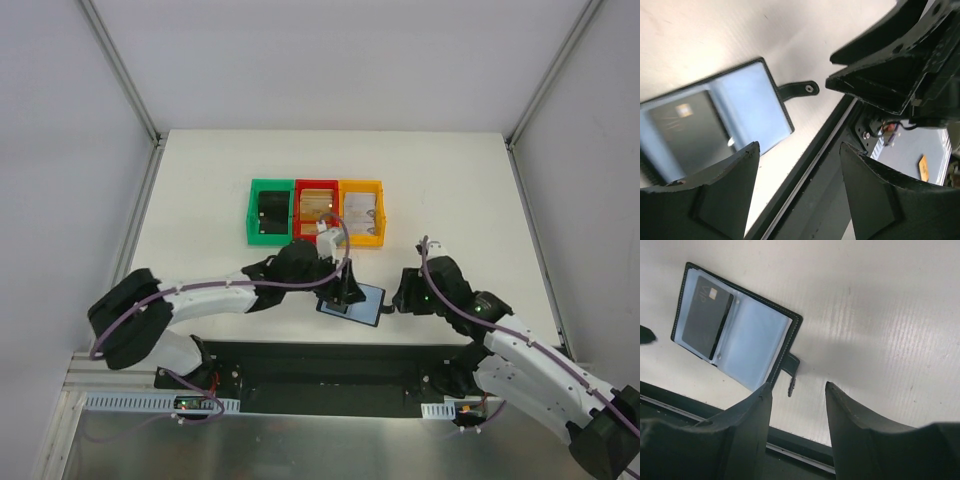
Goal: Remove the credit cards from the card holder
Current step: Remove the credit card from the card holder.
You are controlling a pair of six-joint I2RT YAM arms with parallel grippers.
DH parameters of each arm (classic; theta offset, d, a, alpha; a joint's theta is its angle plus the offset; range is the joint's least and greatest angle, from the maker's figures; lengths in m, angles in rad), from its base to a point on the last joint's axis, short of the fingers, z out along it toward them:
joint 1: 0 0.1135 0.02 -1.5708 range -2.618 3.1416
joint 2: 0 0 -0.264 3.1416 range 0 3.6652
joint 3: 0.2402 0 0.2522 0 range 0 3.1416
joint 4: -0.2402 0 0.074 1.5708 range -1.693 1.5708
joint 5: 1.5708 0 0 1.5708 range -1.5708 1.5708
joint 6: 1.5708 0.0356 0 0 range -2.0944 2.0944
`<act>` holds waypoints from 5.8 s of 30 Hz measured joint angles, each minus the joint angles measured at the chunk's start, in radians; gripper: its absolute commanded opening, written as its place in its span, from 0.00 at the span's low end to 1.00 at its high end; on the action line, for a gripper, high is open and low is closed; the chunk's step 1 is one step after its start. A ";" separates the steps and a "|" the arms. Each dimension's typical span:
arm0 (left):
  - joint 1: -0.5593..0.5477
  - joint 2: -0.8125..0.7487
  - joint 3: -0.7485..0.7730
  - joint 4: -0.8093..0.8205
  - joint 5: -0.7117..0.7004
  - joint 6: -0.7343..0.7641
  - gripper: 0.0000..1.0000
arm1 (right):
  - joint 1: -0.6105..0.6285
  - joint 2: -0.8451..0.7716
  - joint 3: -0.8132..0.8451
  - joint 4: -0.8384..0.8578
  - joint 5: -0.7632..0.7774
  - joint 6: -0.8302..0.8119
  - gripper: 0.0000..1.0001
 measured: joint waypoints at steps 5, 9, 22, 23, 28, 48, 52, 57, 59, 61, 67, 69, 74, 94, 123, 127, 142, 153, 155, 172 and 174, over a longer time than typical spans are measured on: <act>0.134 -0.200 -0.103 -0.008 -0.024 -0.008 0.61 | 0.002 0.047 0.036 0.033 -0.049 -0.010 0.46; 0.178 -0.218 -0.142 -0.027 -0.043 -0.006 0.52 | 0.016 0.095 0.037 0.097 -0.120 -0.008 0.38; 0.178 -0.027 -0.147 -0.013 -0.011 -0.013 0.29 | 0.080 0.377 0.041 0.314 -0.228 0.030 0.38; 0.177 -0.024 -0.147 -0.007 -0.008 -0.015 0.30 | 0.080 0.391 0.041 0.321 -0.228 0.029 0.39; 0.178 -0.023 -0.158 0.019 -0.008 -0.021 0.27 | 0.080 0.472 0.050 0.344 -0.224 0.025 0.40; 0.127 0.037 -0.221 0.106 -0.038 -0.061 0.11 | 0.080 0.608 0.070 0.574 -0.259 0.152 0.43; 0.111 0.034 -0.230 0.114 -0.061 -0.076 0.09 | 0.080 0.622 0.070 0.585 -0.259 0.158 0.43; 0.105 0.011 -0.248 0.113 -0.086 -0.082 0.10 | 0.072 0.632 0.070 0.587 -0.263 0.162 0.43; 0.105 0.002 -0.252 0.106 -0.094 -0.082 0.12 | 0.066 0.632 0.069 0.590 -0.264 0.163 0.43; 0.105 -0.011 -0.253 0.094 -0.108 -0.081 0.17 | 0.060 0.632 0.065 0.599 -0.265 0.165 0.43; 0.105 -0.090 -0.253 0.030 -0.153 -0.064 0.33 | 0.048 0.632 0.043 0.624 -0.278 0.169 0.44; 0.106 -0.117 -0.252 0.008 -0.166 -0.055 0.34 | 0.046 0.634 0.042 0.632 -0.286 0.169 0.44; 0.107 -0.150 -0.247 -0.030 -0.192 -0.043 0.34 | 0.044 0.665 0.043 0.665 -0.315 0.166 0.45; 0.107 -0.186 -0.247 -0.067 -0.213 -0.043 0.32 | 0.036 0.736 0.139 0.609 -0.363 0.056 0.45; 0.127 0.046 -0.162 0.037 -0.153 -0.049 0.00 | 0.030 0.657 0.018 0.799 -0.361 0.267 0.45; 0.127 0.050 -0.161 0.043 -0.153 -0.049 0.00 | 0.030 0.679 0.008 0.822 -0.363 0.285 0.45; 0.127 0.050 -0.161 0.046 -0.154 -0.057 0.00 | 0.030 0.719 -0.010 0.885 -0.365 0.327 0.40; 0.127 0.050 -0.177 0.068 -0.154 -0.080 0.00 | 0.030 0.736 -0.049 0.972 -0.372 0.369 0.37; 0.127 0.050 -0.183 0.077 -0.154 -0.084 0.00 | 0.029 0.743 -0.059 0.996 -0.374 0.378 0.38; 0.127 -0.024 -0.241 0.073 -0.181 -0.108 0.10 | 0.021 0.806 -0.082 1.129 -0.408 0.428 0.39; 0.127 -0.045 -0.242 0.067 -0.186 -0.108 0.11 | 0.020 0.808 -0.082 1.131 -0.410 0.428 0.39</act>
